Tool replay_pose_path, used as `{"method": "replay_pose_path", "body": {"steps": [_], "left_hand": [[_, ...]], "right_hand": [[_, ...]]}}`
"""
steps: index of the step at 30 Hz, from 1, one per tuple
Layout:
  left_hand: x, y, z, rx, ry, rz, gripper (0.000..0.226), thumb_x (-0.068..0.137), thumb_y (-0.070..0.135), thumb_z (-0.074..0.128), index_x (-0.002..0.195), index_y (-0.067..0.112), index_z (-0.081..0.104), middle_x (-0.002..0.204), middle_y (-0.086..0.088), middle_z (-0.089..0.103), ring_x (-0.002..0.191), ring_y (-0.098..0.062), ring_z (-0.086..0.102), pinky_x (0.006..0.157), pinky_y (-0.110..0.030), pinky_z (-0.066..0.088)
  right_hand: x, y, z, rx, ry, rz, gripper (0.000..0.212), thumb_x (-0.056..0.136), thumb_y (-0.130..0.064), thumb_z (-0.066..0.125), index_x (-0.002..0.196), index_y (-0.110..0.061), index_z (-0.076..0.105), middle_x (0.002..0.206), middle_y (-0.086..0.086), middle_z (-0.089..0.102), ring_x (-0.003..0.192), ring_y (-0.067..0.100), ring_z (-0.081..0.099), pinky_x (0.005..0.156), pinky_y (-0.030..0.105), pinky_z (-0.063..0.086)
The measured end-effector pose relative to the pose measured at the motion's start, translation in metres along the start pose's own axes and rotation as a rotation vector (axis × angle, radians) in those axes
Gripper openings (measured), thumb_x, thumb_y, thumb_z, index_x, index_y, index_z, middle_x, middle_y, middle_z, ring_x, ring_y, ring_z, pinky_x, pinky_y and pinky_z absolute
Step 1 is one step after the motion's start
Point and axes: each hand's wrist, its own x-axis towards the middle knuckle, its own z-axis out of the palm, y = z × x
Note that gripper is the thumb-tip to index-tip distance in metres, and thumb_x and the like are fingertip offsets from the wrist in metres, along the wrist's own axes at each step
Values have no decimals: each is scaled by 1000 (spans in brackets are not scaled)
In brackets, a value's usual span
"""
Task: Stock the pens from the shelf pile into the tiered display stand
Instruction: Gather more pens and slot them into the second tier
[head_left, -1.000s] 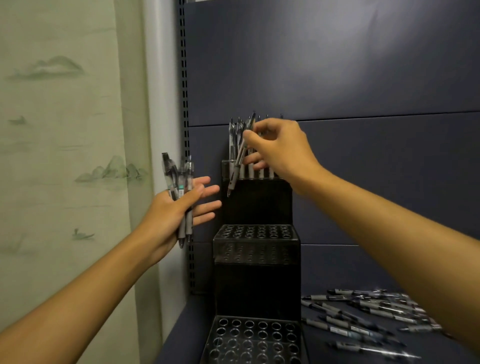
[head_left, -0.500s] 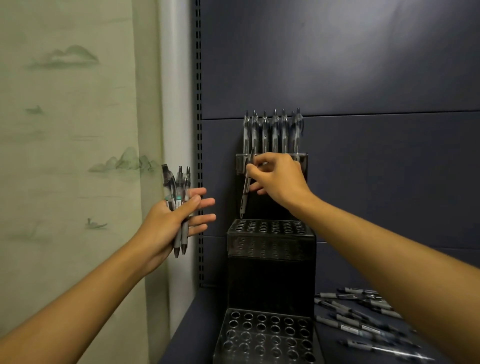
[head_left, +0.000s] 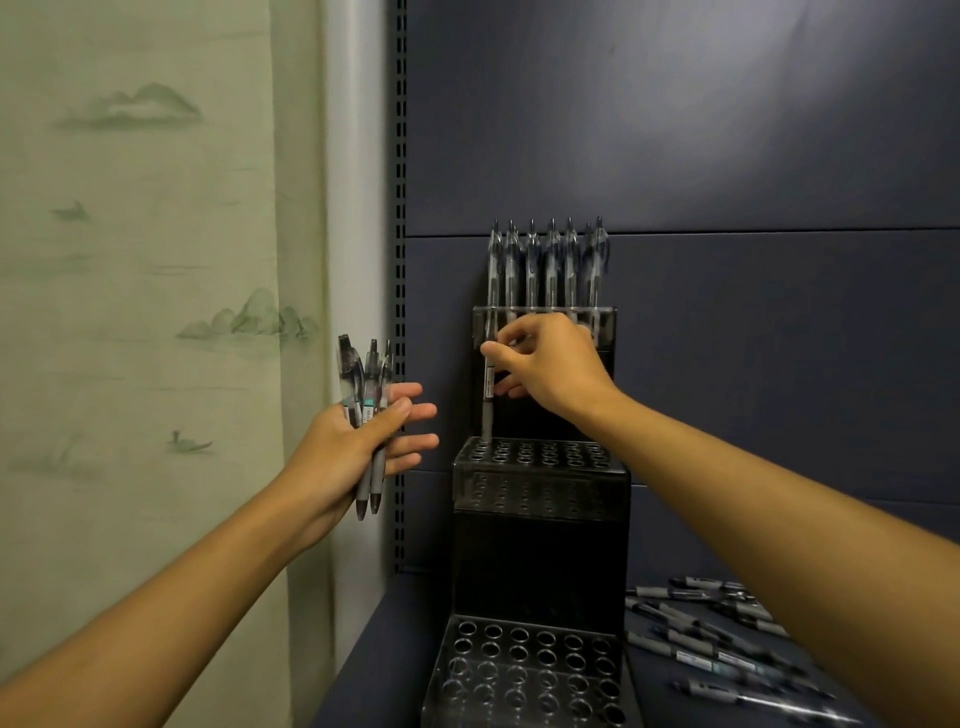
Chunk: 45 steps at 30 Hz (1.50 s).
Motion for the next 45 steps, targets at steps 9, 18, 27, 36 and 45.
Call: {"method": "replay_pose_path", "body": {"steps": [9,18,27,36,45], "left_hand": [[-2,2,3,-3,-10,4,22,97,21,56,117,18,66,103,-2,77,85,-20,76,69,-25,61],[-7,4,5,-5,-39,9,24,96,22,57,117,17,67,101,-3,77,84,-20,75,66,-23,60],[-7,15,21,66,-94,58,20,98,21,55,115,20,66,103,-1,77,80,-17,75,58,-19,55],[-8,23,35,52,-214,57,29,92,26,57,115,11,64,95,-6,78,62,-11,70,51,-17,51],[-2,17,18,-87,-71,-12,29,96,28,51,109,5,63,103,-7,77,76,-20,76,61,-23,60]], "right_hand": [[-6,7,6,-182,-176,95,21,96,-28,63,94,-8,69,83,5,75,64,12,74,67,30,63],[-14,3,-2,-400,-174,75,31,92,-44,64,88,-14,70,76,-1,74,59,8,71,67,26,60],[-25,-42,-3,-52,-197,-123,28,90,-42,67,107,-21,72,87,-7,73,74,9,71,63,17,53],[-32,-43,-6,395,-305,-5,18,95,-22,65,99,-7,74,75,-5,70,69,2,67,64,13,53],[-1,-49,-42,364,121,7,13,94,-24,67,101,-13,69,92,10,73,68,21,75,59,28,59]]}}
